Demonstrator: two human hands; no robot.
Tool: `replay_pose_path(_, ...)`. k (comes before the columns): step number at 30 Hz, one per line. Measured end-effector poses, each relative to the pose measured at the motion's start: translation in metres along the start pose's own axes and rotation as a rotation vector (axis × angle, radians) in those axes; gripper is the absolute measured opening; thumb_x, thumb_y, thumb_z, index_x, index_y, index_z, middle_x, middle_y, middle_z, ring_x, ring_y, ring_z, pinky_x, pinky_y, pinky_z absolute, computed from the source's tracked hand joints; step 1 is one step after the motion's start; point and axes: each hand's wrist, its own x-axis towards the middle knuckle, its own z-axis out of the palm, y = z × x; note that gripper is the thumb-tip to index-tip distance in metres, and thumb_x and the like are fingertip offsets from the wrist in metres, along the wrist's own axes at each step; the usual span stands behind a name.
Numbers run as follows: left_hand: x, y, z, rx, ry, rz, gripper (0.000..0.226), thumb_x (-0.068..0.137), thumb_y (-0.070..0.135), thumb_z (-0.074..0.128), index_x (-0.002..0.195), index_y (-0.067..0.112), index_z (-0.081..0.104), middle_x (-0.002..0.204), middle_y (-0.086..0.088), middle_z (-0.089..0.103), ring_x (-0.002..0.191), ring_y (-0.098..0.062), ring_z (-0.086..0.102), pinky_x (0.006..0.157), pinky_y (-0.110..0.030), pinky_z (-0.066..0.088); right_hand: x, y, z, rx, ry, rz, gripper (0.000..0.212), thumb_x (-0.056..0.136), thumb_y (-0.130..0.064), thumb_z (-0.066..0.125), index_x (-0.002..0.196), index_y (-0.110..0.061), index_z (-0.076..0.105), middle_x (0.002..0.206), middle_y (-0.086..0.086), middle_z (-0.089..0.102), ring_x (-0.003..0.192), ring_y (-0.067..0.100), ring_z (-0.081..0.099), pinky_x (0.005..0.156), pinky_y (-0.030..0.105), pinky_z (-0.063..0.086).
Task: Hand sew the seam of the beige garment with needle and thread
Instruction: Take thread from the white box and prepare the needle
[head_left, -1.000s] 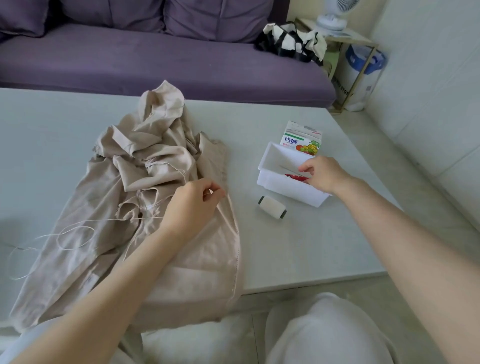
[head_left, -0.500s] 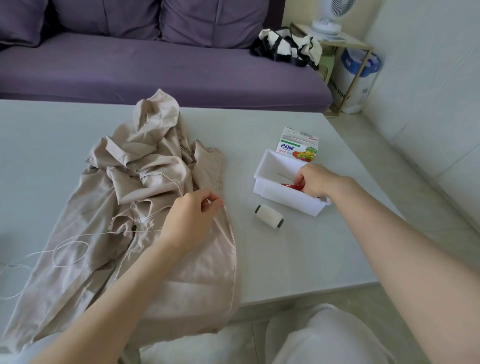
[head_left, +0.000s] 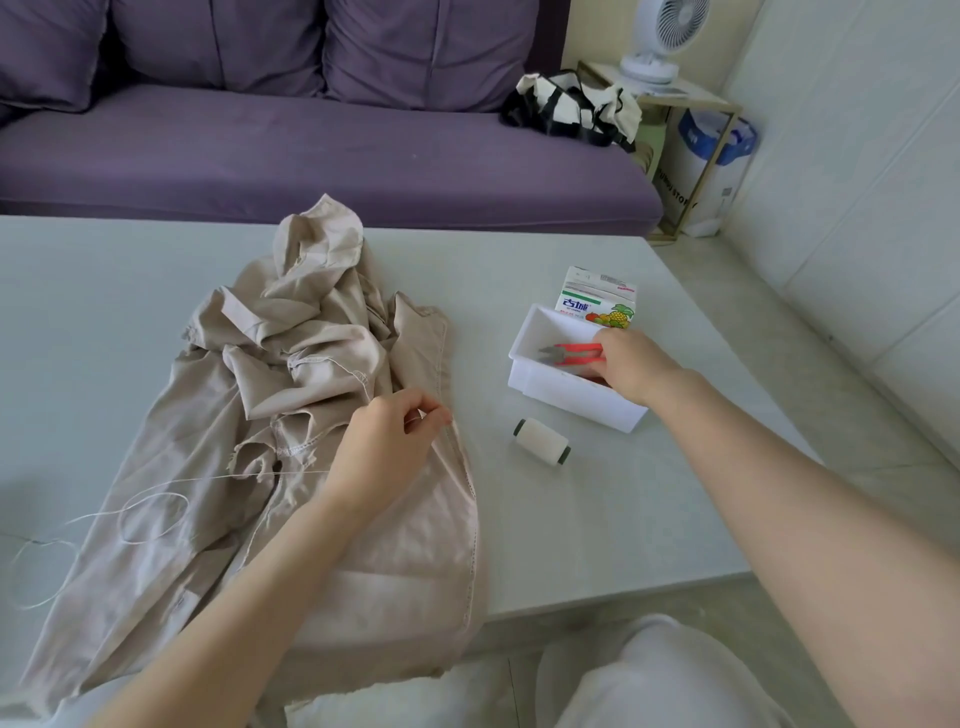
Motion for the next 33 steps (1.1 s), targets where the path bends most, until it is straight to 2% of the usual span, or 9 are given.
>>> replay_pose_path(2, 0.000, 0.000, -0.001, -0.006, -0.003, 0.003, 0.012, 0.090, 0.021, 0.061, 0.082, 0.016, 0.068, 0.074, -0.015, 0.065, 0.073, -0.026, 0.057, 0.061, -0.017, 0.039, -0.006, -0.004, -0.003, -0.113, 0.065, -0.001, 0.026, 0.099, -0.023, 0.048, 0.121, -0.009, 0.051, 0.116, 0.008, 0.061, 0.110, 0.030, 0.058, 0.081, 0.034, 0.047)
replay_pose_path(5, -0.001, 0.000, -0.003, -0.016, -0.005, 0.000, 0.014, 0.090, 0.021, 0.061, 0.077, 0.022, 0.066, 0.070, -0.011, 0.064, 0.064, -0.018, 0.053, 0.058, -0.014, 0.037, -0.023, -0.021, -0.010, -0.238, 0.247, -0.041, 0.032, 0.101, -0.029, 0.039, 0.120, -0.003, 0.042, 0.116, 0.017, 0.059, 0.101, 0.035, 0.056, 0.070, 0.035, 0.036)
replay_pose_path(9, -0.002, -0.002, -0.010, -0.008, 0.041, 0.004, 0.017, 0.090, 0.019, 0.062, 0.073, 0.024, 0.064, 0.051, 0.013, 0.050, 0.054, 0.004, 0.049, 0.055, -0.009, 0.035, -0.055, -0.064, -0.004, 0.086, 0.325, -0.178, 0.026, 0.102, -0.025, 0.037, 0.117, -0.005, 0.045, 0.105, 0.012, 0.057, 0.096, 0.031, 0.052, 0.068, 0.038, 0.034)
replay_pose_path(11, -0.002, -0.004, -0.013, 0.005, 0.068, 0.005, 0.013, 0.090, 0.019, 0.062, 0.078, 0.019, 0.067, 0.051, 0.014, 0.049, 0.053, 0.005, 0.049, 0.054, -0.008, 0.035, -0.071, -0.087, 0.008, 0.258, 0.325, -0.229, 0.024, 0.101, -0.022, 0.039, 0.116, -0.006, 0.048, 0.104, 0.008, 0.053, 0.098, 0.027, 0.050, 0.075, 0.036, 0.035)
replay_pose_path(16, -0.009, -0.011, -0.023, 0.025, 0.074, -0.018, 0.012, 0.090, 0.020, 0.061, 0.079, 0.017, 0.067, 0.050, 0.008, 0.046, 0.048, -0.004, 0.044, 0.051, -0.012, 0.034, -0.106, -0.123, 0.034, 0.658, 0.162, -0.102, 0.029, 0.101, -0.035, 0.034, 0.109, -0.014, 0.052, 0.088, -0.004, 0.051, 0.080, 0.015, 0.047, 0.065, 0.028, 0.030)
replay_pose_path(19, -0.014, -0.016, -0.029, 0.042, 0.082, -0.021, 0.021, 0.090, 0.020, 0.060, 0.070, 0.028, 0.059, 0.054, 0.007, 0.049, 0.053, -0.004, 0.045, 0.055, -0.016, 0.035, -0.115, -0.126, 0.047, 0.847, 0.129, -0.037, 0.035, 0.101, -0.042, 0.029, 0.090, -0.023, 0.056, 0.070, -0.013, 0.047, 0.060, 0.002, 0.044, 0.059, 0.024, 0.030)
replay_pose_path(24, -0.018, -0.018, -0.044, 0.021, 0.161, -0.011, 0.015, 0.090, 0.014, 0.058, 0.079, 0.009, 0.065, 0.062, -0.005, 0.056, 0.055, -0.011, 0.044, 0.056, -0.026, 0.036, -0.131, -0.123, 0.062, 1.252, -0.109, 0.156, 0.039, 0.103, -0.040, 0.028, 0.083, -0.015, 0.050, 0.062, -0.002, 0.053, 0.038, 0.005, 0.041, 0.038, 0.017, 0.031)
replay_pose_path(27, -0.020, -0.022, -0.052, -0.013, 0.193, -0.044, 0.015, 0.091, 0.015, 0.058, 0.079, 0.013, 0.065, 0.054, 0.010, 0.050, 0.047, -0.007, 0.042, 0.049, -0.021, 0.036, -0.143, -0.118, 0.066, 1.187, -0.265, 0.190, 0.043, 0.102, -0.043, 0.026, 0.083, -0.013, 0.051, 0.061, 0.000, 0.057, 0.043, 0.009, 0.046, 0.039, 0.019, 0.038)
replay_pose_path(33, -0.025, -0.027, -0.060, 0.014, 0.234, -0.082, 0.014, 0.092, 0.018, 0.057, 0.080, 0.014, 0.062, 0.058, 0.004, 0.053, 0.046, -0.006, 0.045, 0.044, -0.013, 0.036, -0.153, -0.116, 0.075, 1.090, -0.465, 0.206, 0.041, 0.103, -0.041, 0.029, 0.087, -0.012, 0.053, 0.066, -0.001, 0.053, 0.051, 0.009, 0.047, 0.047, 0.021, 0.048)
